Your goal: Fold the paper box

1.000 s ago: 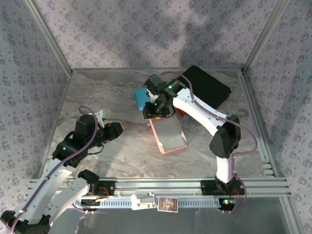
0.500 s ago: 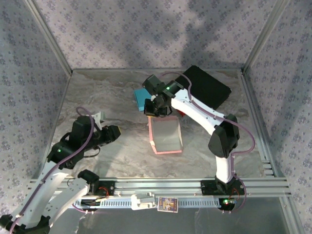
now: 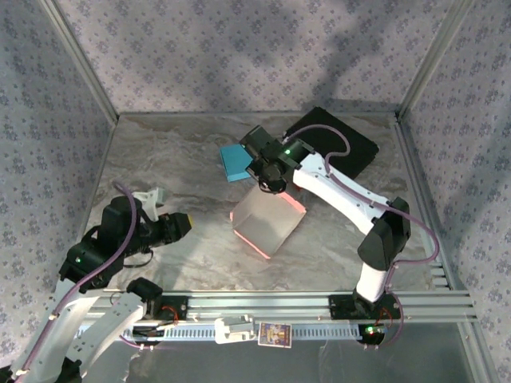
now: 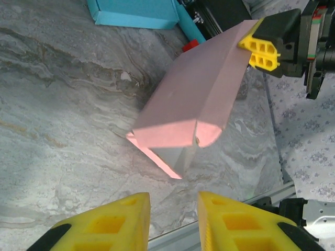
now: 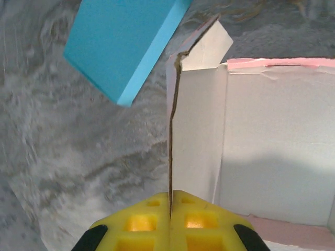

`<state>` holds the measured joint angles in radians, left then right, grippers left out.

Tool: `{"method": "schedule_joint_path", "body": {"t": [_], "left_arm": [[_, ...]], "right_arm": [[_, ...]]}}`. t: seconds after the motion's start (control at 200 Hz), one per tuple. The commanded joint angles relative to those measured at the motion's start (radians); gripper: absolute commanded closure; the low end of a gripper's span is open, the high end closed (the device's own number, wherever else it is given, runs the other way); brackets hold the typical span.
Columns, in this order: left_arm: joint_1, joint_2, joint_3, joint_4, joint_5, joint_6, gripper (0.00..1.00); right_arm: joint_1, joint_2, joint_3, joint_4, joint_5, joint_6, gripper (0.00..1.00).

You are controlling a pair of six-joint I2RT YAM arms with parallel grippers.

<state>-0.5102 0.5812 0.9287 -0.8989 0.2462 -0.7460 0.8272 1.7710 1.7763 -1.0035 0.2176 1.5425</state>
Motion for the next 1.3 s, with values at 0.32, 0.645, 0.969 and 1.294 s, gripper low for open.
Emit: {"method": "schedule_joint_path", "body": {"t": [0.32,0.645,0.969,1.294], "left_arm": [[0.004,-0.002,-0.032,0.021,0.058,0.002,0.70],[0.004,-0.009,-0.088,0.078,0.046,-0.011,0.70],[0.005,0.045,-0.183,0.215,0.090,0.004,0.68],[0.005,0.448,0.002,0.264,0.074,0.198,0.58]], "right_arm": [[-0.048,0.065,0.060,-0.146,0.110,0.619,1.00],[-0.096,0.070,-0.001,-0.053,0.070,0.621,0.88],[-0.130,0.018,0.062,-0.074,0.116,0.293,0.60],[-0.385,-0.371,-0.315,0.396,-0.296,-1.241,0.51]]}}
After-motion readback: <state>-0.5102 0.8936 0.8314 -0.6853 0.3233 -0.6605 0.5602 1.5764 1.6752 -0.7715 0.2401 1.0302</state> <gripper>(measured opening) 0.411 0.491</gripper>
